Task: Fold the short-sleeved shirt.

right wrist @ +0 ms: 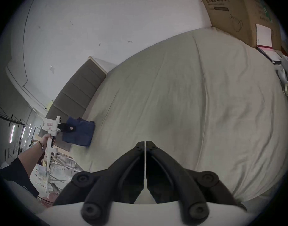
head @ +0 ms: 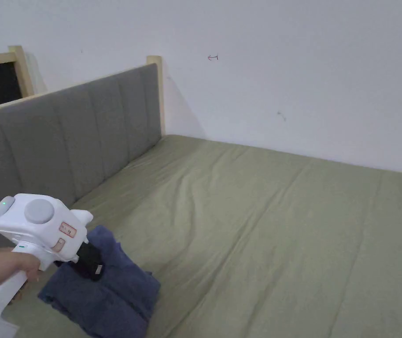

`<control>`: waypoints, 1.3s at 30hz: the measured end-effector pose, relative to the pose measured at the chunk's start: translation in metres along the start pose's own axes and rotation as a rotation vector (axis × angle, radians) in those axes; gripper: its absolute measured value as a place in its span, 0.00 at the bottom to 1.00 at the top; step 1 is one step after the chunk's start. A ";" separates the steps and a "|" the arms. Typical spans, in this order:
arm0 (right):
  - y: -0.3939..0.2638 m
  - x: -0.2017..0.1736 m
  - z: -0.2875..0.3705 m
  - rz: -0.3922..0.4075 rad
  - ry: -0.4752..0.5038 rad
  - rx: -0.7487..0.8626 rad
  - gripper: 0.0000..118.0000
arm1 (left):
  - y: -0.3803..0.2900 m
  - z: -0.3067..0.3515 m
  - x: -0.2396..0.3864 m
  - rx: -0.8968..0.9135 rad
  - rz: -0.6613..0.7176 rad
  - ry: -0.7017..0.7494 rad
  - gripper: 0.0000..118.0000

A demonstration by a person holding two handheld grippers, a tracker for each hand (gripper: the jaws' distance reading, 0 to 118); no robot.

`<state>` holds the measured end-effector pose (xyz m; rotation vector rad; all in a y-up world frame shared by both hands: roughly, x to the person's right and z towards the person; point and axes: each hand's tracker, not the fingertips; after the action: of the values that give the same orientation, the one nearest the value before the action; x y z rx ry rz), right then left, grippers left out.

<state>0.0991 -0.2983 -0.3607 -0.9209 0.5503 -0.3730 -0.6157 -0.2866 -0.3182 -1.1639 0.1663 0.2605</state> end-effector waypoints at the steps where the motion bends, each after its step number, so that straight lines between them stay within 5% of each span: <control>1: 0.001 0.001 -0.002 -0.006 -0.002 -0.004 0.00 | -0.003 -0.001 -0.005 -0.004 0.009 0.026 0.27; 4: -0.001 -0.004 -0.009 -0.018 -0.001 -0.015 0.00 | -0.013 0.002 -0.013 0.018 0.019 0.147 0.87; 5: -0.001 -0.006 -0.011 -0.019 0.000 -0.016 0.00 | -0.017 0.006 -0.013 0.039 0.014 0.185 1.00; 13: 0.003 -0.022 -0.009 0.075 -0.031 0.008 0.00 | -0.049 0.060 0.027 0.355 -0.015 0.290 0.96; 19: 0.004 -0.028 0.002 0.122 -0.050 0.029 0.00 | -0.094 0.062 0.105 0.421 -0.047 -0.053 0.96; 21: 0.005 -0.029 0.010 0.107 -0.049 0.041 0.00 | -0.108 0.056 0.140 0.436 -0.049 -0.146 0.82; 22: 0.005 -0.029 0.015 0.103 -0.047 0.046 0.00 | -0.116 0.055 0.160 0.443 -0.065 -0.152 0.57; 23: 0.005 -0.030 0.019 0.104 -0.046 0.053 0.00 | -0.121 0.058 0.183 0.482 -0.068 -0.128 0.15; 24: 0.006 -0.031 0.024 0.108 -0.049 0.059 0.00 | -0.125 0.055 0.202 0.494 -0.078 -0.119 0.00; 28: 0.010 -0.032 0.041 0.135 -0.083 0.080 0.00 | -0.142 0.054 0.272 0.621 -0.076 -0.241 0.00; 31: 0.012 -0.039 0.060 0.183 -0.133 0.166 0.00 | -0.141 0.068 0.310 0.753 -0.070 -0.187 0.00; 37: 0.021 -0.058 0.104 0.345 -0.170 0.596 0.00 | -0.145 0.126 0.362 1.162 -0.098 -0.117 0.00; 39: 0.023 -0.068 0.112 0.410 -0.261 0.707 0.00 | -0.144 0.139 0.376 1.217 -0.129 -0.002 0.00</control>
<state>0.1124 -0.1782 -0.3063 -0.1569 0.3142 -0.0547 -0.2149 -0.1681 -0.2362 0.0366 0.2007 0.0121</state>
